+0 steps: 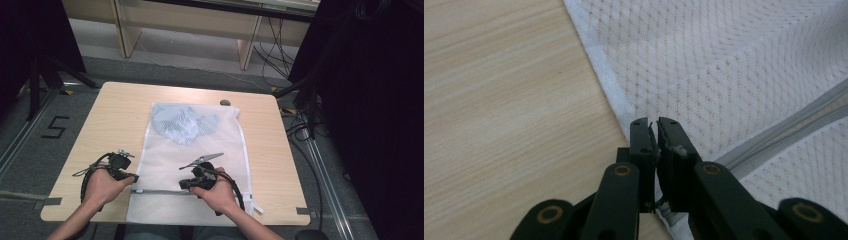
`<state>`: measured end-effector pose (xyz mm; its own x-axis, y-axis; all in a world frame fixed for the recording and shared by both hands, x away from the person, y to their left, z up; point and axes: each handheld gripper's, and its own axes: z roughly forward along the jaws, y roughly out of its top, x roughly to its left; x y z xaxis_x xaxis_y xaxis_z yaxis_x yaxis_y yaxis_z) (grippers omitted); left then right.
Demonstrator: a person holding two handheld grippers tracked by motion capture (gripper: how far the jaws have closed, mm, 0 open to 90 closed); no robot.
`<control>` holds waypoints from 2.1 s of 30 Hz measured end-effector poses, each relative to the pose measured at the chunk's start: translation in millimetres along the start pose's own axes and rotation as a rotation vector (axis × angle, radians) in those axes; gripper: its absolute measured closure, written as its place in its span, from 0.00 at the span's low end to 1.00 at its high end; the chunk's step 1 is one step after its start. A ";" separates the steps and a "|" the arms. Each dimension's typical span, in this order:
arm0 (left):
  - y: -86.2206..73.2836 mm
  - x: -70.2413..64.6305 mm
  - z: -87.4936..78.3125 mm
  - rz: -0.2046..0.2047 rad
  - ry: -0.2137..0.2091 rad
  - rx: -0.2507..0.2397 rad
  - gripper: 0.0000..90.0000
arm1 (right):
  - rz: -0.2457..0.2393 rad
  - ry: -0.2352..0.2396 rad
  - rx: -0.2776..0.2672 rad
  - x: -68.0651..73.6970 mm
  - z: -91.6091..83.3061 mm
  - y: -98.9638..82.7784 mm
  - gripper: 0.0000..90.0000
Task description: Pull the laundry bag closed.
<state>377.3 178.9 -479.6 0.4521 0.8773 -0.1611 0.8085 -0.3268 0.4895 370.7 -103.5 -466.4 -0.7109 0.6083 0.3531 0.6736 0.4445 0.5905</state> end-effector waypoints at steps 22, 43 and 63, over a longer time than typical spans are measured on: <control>-3.9 2.0 9.5 -0.061 -0.006 0.058 0.95 | 0.030 0.049 0.070 20.5 41.7 23.0 0.92; -3.1 -3.4 9.6 -0.065 0.030 0.076 1.00 | 0.097 0.078 0.160 31.0 75.2 36.0 0.94; -4.1 -5.0 8.8 -0.065 0.027 0.099 1.00 | 0.121 0.112 0.185 47.3 96.8 46.8 0.89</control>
<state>375.1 172.8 -488.4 0.3887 0.9063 -0.1661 0.8694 -0.3011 0.3918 388.1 9.6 -492.4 -0.6339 0.5925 0.4971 0.7734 0.4922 0.3995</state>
